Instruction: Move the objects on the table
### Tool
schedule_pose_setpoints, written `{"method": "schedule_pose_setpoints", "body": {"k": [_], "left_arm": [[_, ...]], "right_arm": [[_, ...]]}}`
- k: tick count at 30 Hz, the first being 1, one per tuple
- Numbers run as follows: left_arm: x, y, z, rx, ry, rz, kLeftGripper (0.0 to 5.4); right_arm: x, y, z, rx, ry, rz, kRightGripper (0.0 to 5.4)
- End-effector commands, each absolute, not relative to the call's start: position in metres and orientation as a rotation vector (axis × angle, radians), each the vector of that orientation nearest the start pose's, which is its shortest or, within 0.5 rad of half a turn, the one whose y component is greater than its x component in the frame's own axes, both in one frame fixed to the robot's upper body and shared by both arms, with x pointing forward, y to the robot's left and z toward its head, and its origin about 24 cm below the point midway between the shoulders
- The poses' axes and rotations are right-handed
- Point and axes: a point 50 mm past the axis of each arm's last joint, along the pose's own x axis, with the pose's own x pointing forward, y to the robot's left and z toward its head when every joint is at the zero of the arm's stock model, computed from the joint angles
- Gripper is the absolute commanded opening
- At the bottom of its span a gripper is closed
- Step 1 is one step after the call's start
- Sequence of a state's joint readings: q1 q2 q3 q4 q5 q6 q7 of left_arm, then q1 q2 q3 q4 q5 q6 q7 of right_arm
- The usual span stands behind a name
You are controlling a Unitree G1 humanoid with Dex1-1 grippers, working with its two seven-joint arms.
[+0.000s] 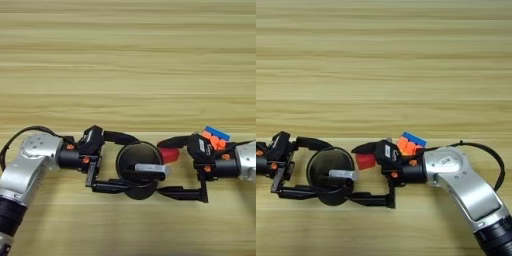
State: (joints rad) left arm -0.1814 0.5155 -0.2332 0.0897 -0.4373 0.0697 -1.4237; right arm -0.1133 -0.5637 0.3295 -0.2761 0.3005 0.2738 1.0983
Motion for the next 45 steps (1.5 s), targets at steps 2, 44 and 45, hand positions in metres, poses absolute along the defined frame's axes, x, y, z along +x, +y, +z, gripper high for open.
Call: {"method": "schedule_pose_setpoints", "body": {"k": [2,44,45], "left_arm": [[0.233,0.149,0.059,0.059,0.156,-1.624,5.40],[0.237,0.151,0.045,0.037,0.201,-1.589,5.09],[0.237,0.151,0.045,0.035,0.200,-1.590,5.08]], "right_arm": [[0.216,-0.118,0.079,-0.314,0.218,1.492,5.38],[0.227,-0.081,0.087,-0.279,0.133,1.543,4.72],[0.227,-0.081,0.087,-0.279,0.132,1.543,4.72]]}}
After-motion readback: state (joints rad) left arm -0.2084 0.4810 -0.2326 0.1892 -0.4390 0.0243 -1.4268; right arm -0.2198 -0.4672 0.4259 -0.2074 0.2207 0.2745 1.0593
